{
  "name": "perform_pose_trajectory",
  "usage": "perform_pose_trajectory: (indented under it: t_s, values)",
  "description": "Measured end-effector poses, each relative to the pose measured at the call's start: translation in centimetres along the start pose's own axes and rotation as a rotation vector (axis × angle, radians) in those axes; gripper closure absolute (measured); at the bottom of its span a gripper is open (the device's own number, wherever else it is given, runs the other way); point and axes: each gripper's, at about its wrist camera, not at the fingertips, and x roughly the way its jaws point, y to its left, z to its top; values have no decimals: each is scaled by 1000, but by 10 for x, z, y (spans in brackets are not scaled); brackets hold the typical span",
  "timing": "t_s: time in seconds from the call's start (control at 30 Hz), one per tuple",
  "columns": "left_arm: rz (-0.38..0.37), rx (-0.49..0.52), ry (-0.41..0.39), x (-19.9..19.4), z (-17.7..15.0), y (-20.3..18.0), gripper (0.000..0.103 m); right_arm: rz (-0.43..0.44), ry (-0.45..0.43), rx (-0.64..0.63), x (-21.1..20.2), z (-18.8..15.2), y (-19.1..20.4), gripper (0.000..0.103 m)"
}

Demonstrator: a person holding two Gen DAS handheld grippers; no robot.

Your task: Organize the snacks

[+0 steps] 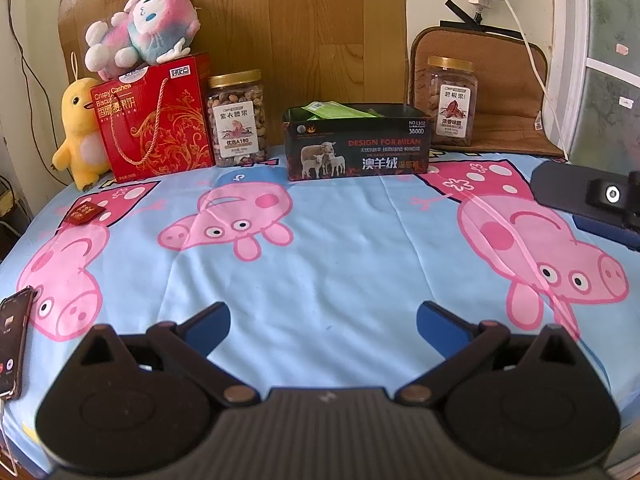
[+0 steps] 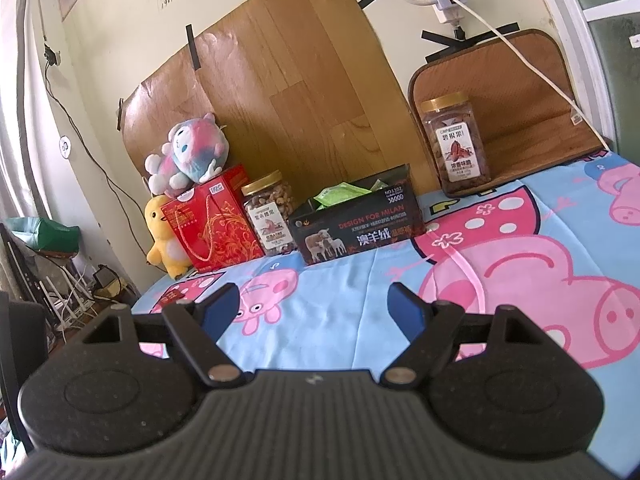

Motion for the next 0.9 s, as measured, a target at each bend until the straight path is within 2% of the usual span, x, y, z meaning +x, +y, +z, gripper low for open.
perform_pose_trajectory:
  t_s: [0.27,0.7,0.9]
  values:
    - [4,-6,-7,0,0,0,0,-1,-1,1,0,0,0,20]
    - [45,-10,-72,-8,1,2,0,1,-11,-12,-2,0,2,20]
    - [44,-31,-50,-5,3,5,0,1,-9,-12,-2,1,2,20]
